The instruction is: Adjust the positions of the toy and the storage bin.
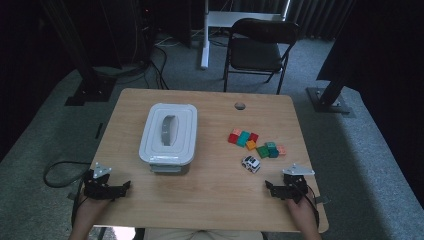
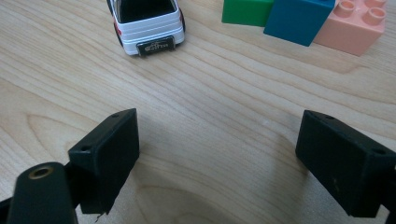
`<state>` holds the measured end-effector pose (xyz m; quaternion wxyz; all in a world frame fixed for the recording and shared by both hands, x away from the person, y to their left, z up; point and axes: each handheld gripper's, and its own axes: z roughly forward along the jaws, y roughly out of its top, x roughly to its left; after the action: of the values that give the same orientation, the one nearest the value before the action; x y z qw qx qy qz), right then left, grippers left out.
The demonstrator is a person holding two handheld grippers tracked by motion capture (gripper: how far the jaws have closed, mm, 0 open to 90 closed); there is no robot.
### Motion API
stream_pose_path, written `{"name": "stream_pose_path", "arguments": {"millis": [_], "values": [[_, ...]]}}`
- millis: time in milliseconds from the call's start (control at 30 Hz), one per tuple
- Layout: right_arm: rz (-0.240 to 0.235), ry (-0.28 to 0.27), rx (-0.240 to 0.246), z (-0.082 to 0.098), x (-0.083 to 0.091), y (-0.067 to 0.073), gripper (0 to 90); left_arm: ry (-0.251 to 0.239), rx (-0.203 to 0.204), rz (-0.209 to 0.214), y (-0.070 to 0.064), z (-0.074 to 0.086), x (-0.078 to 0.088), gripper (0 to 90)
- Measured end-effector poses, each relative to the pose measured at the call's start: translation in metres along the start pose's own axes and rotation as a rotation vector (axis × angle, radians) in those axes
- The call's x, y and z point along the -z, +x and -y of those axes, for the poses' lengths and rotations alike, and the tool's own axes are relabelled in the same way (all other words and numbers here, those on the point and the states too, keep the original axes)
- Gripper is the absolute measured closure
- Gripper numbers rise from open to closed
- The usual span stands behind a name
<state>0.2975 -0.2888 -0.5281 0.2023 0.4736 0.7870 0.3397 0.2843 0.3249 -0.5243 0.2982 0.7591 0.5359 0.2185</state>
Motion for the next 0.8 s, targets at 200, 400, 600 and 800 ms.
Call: {"name": "stream_pose_path", "arguments": {"millis": [200, 400, 600, 800], "values": [[-0.014, 0.000, 0.006, 0.0010, 0.0011, 0.0011, 13.3, -0.003, 0.003, -0.003, 0.0001, 0.0002, 0.0001, 1.6], [-0.016, -0.001, 0.012, 0.0012, 0.0012, 0.0018, 13.4, -0.006, 0.008, -0.007, 0.0001, 0.0003, 0.0003, 2.3], [-0.013, 0.000, 0.009, 0.0015, 0.0016, 0.0017, 13.5, -0.008, 0.015, -0.013, 0.0002, 0.0005, 0.0008, 4.2], [0.005, 0.001, -0.012, 0.0025, 0.0028, 0.0041, 13.4, -0.007, 0.010, -0.006, 0.0002, 0.0003, 0.0008, 4.0]]}}
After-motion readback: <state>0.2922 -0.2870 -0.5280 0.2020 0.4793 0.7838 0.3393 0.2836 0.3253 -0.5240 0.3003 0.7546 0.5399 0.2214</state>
